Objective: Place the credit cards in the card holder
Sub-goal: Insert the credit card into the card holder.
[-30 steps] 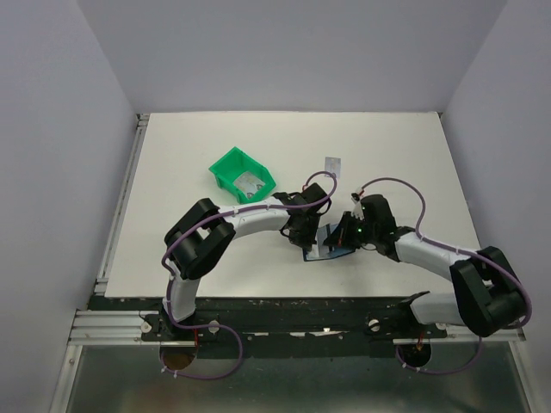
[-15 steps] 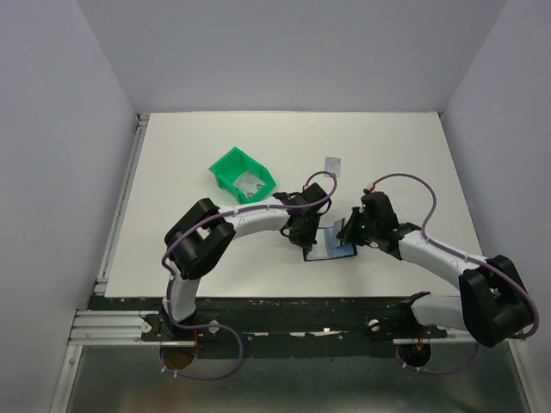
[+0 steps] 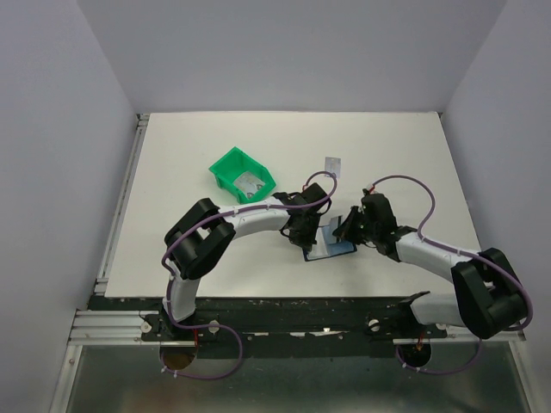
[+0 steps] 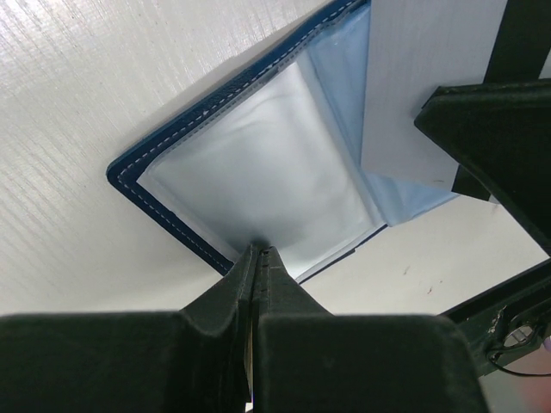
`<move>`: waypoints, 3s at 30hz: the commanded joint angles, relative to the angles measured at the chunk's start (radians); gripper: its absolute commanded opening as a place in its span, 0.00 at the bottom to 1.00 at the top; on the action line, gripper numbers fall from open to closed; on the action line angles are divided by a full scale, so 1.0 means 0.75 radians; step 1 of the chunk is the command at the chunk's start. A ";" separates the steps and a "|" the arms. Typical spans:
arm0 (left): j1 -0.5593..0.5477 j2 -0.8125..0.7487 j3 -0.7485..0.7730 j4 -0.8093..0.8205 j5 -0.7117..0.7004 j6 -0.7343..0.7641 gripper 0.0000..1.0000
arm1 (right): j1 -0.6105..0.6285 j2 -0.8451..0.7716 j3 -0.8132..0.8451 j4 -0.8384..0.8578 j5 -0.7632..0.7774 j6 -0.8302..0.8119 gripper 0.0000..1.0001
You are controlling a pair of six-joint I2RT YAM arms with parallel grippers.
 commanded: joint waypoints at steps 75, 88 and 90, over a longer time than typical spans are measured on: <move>0.002 -0.038 -0.111 0.086 0.028 0.049 0.05 | 0.002 -0.148 -0.138 0.088 -0.046 -0.102 0.00; 0.118 -0.067 -0.044 -0.034 0.060 0.174 0.04 | 0.002 -0.220 -0.206 0.021 -0.188 -0.026 0.00; 0.155 -0.061 -0.030 -0.050 0.062 0.193 0.04 | 0.002 -0.222 -0.206 -0.004 -0.200 -0.020 0.00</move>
